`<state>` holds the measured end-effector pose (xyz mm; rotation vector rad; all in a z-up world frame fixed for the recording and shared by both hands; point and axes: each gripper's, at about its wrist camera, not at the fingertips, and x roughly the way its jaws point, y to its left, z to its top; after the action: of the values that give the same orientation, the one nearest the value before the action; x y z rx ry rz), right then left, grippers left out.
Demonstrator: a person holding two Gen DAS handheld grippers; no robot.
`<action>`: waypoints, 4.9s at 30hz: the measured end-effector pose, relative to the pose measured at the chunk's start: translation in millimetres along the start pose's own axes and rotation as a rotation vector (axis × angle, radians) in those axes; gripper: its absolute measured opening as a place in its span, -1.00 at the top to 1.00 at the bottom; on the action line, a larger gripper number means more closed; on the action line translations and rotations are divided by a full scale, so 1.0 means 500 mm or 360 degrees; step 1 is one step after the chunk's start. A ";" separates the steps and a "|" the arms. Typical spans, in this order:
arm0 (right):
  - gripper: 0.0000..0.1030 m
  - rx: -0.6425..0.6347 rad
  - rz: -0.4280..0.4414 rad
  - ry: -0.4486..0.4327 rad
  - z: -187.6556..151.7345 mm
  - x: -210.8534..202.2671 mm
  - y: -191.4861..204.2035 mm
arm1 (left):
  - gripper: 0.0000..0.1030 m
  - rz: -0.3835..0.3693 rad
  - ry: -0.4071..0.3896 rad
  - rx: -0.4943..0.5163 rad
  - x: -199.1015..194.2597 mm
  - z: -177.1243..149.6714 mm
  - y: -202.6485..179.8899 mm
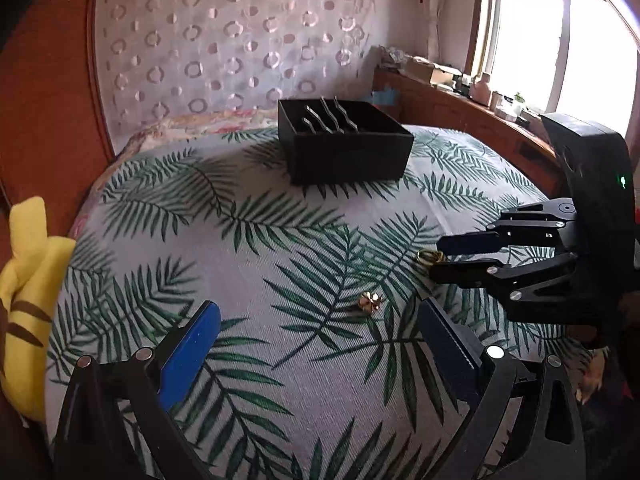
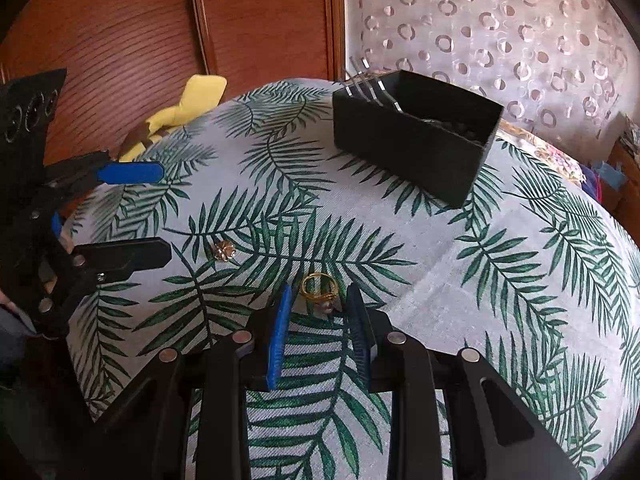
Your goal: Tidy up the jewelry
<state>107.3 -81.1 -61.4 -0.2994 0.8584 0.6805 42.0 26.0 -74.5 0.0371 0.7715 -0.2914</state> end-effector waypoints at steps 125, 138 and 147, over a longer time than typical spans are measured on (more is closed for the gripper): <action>-0.95 0.0629 -0.0576 -0.0737 -0.047 -0.276 -0.100 | -0.85 0.0328 -0.0373 -0.0075 -0.102 0.113 -0.070; -0.95 0.0632 -0.0586 -0.0732 -0.053 -0.273 -0.100 | -0.85 0.0327 -0.0378 -0.0076 -0.101 0.111 -0.068; -0.95 0.0641 -0.0585 -0.0729 -0.054 -0.269 -0.103 | -0.85 0.0333 -0.0382 -0.0074 -0.104 0.111 -0.065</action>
<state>63.2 -190.9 24.9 0.0653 0.4650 0.2061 35.8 -0.1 3.4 0.0379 0.5301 -0.0763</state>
